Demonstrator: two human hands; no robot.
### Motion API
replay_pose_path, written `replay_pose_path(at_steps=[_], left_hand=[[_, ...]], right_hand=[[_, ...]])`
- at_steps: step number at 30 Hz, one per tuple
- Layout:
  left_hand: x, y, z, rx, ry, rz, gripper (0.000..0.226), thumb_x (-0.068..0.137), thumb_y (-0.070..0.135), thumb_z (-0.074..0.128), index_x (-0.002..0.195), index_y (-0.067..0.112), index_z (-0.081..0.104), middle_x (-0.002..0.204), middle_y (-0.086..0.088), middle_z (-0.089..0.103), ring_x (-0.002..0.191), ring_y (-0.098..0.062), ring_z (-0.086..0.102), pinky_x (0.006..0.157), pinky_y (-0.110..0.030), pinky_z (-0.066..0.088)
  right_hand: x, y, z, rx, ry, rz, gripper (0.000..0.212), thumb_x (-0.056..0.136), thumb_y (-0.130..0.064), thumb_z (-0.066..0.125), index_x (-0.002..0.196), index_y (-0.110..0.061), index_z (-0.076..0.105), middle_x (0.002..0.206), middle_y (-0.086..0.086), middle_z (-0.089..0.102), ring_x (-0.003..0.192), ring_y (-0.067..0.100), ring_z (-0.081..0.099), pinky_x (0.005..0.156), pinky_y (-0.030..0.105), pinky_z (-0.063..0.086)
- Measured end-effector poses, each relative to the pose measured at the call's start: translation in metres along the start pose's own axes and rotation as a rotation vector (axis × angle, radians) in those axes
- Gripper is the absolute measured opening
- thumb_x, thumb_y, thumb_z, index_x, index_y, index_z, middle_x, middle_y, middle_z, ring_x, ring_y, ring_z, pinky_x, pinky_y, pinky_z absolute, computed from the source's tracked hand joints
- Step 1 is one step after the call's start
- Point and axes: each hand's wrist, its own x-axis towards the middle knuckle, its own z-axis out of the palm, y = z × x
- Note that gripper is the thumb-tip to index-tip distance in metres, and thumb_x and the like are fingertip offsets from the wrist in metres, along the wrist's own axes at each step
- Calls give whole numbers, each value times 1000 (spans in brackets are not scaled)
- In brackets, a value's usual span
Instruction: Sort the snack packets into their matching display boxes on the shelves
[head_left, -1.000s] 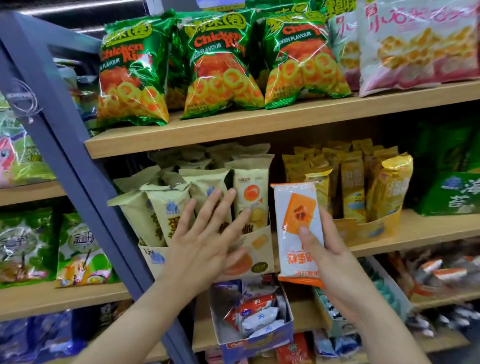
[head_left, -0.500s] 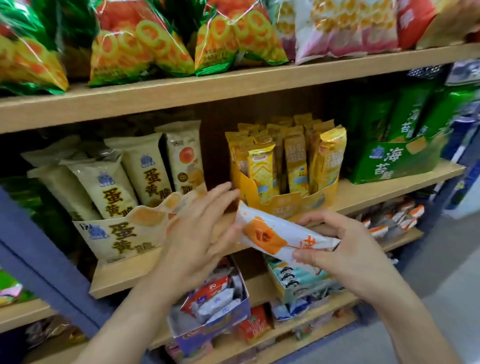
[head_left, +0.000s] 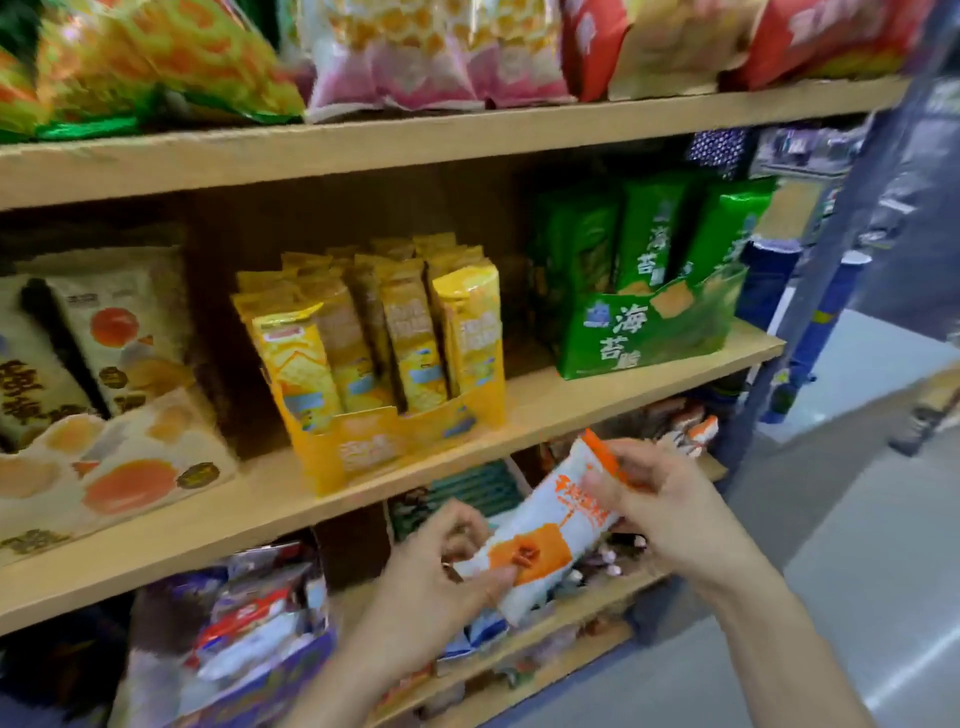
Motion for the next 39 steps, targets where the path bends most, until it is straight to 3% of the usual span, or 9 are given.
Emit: replay_pose_path(at_steps=[5, 12, 15, 19, 23, 28, 31, 34, 39], left_hand=[[36, -5, 103, 224, -142, -48, 38, 79, 33, 71, 99, 61, 55, 90, 20, 69, 78, 2, 63, 75, -28, 53], [89, -5, 173, 214, -62, -50, 37, 93, 13, 63, 107, 46, 54, 102, 8, 67, 84, 10, 61, 64, -11, 48], [120, -13, 183, 371, -93, 46, 35, 91, 18, 64, 120, 36, 56, 124, 15, 56, 111, -1, 52, 91, -20, 41], [175, -20, 189, 836, 17, 137, 52, 91, 37, 63, 139, 36, 43, 150, 6, 34, 139, -20, 25, 112, -42, 26], [215, -30, 198, 1030, -117, -113, 54, 91, 51, 57, 140, 44, 35, 130, -3, 47, 121, -31, 43, 97, -48, 37], [228, -49, 191, 1065, -164, -35, 34, 95, 28, 55, 128, 22, 51, 102, -8, 58, 94, -33, 61, 77, -42, 55], [229, -51, 188, 1127, -187, 4, 43, 90, 10, 55, 132, 15, 45, 94, -6, 57, 83, -31, 61, 67, -42, 56], [232, -47, 186, 1186, -230, -10, 53, 84, 1, 55, 134, 14, 43, 94, -6, 58, 83, -31, 62, 63, -41, 55], [226, -30, 182, 1094, -145, -16, 50, 94, 36, 52, 139, 23, 36, 113, -1, 62, 98, -23, 63, 70, -36, 54]], right_hand=[[9, 57, -94, -21, -31, 38, 13, 81, -6, 71, 88, -15, 76, 84, -4, 74, 75, 4, 64, 70, 19, 52], [21, 82, -168, -36, -37, 114, 26, 81, -5, 71, 102, -21, 72, 86, -13, 75, 75, 0, 65, 66, 19, 53], [37, 88, -188, -298, 37, 85, 31, 87, -1, 71, 102, -28, 71, 81, -14, 72, 62, 5, 66, 59, 20, 53], [59, 96, -201, -172, 239, 52, 29, 89, 9, 62, 106, -14, 69, 91, 10, 74, 75, 22, 75, 67, 26, 60], [80, 94, -195, 77, 335, 35, 24, 91, 10, 59, 104, -8, 69, 90, 8, 75, 81, 21, 75, 70, 23, 58], [113, 104, -172, 181, 307, 80, 26, 93, 9, 57, 103, -12, 69, 100, 15, 73, 89, 24, 74, 79, 30, 60], [133, 127, -161, -6, 330, 106, 25, 91, 4, 62, 104, -16, 68, 105, 11, 71, 95, 26, 71, 86, 43, 59], [144, 144, -153, -335, 281, 123, 27, 92, -3, 62, 115, -17, 67, 115, 8, 67, 101, 23, 66, 86, 35, 56], [146, 160, -141, -675, 129, 43, 32, 94, -6, 60, 126, -11, 66, 129, 8, 62, 110, 25, 63, 97, 33, 50]])
